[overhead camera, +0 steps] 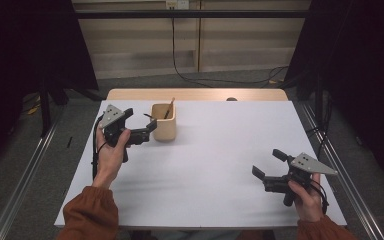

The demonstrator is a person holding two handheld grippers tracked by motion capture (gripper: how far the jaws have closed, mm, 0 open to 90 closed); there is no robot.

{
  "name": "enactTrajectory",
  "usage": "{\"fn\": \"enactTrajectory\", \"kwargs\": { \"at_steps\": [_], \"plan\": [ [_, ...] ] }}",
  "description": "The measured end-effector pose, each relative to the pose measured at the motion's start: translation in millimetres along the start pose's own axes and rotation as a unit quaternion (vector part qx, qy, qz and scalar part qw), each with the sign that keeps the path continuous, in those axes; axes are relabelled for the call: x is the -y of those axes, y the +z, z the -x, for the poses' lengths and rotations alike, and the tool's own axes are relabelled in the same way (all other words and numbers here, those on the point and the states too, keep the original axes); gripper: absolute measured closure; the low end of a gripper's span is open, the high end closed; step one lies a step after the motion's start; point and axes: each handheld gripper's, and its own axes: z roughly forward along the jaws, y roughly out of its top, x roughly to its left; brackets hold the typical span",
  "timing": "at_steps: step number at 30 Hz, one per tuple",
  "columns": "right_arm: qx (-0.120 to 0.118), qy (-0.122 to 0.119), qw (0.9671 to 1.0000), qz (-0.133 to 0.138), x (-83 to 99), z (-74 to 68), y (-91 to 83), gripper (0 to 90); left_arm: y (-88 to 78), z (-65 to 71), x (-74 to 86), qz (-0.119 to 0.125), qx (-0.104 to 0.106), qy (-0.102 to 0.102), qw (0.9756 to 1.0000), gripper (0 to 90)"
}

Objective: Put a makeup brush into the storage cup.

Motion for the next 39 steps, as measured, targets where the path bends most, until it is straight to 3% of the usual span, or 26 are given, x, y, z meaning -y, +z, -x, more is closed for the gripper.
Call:
{"fn": "enactTrajectory", "kwargs": {
  "at_steps": [12,18,32,37,39],
  "plan": [
    [0.001,0.001,1.0000,-0.001,0.4,-1.1,-0.5,0.1,-24.5,6.9,11.7,-0.006,0.002,0.008,1.0000,1.9],
    [0.002,-0.004,1.0000,-0.004,0.7,-1.4,-2.0,0.0,-33.9,13.1,22.9,-0.004,0.005,-0.006,1.0000,1.5],
    [0.007,-0.013,0.9999,-0.009,2.0,-0.7,-4.2,0.0,-67.4,25.0,46.5,-0.019,0.010,0.006,0.9997,1.9],
    [0.011,-0.013,0.9998,-0.010,3.2,0.4,-7.6,0.0,-78.6,30.0,56.1,-0.024,0.011,-0.012,0.9996,1.9],
    [0.013,-0.012,0.9998,-0.010,3.5,0.6,-9.3,0.0,-81.9,32.9,59.8,-0.028,0.018,-0.002,0.9995,1.7]
  ]
}}
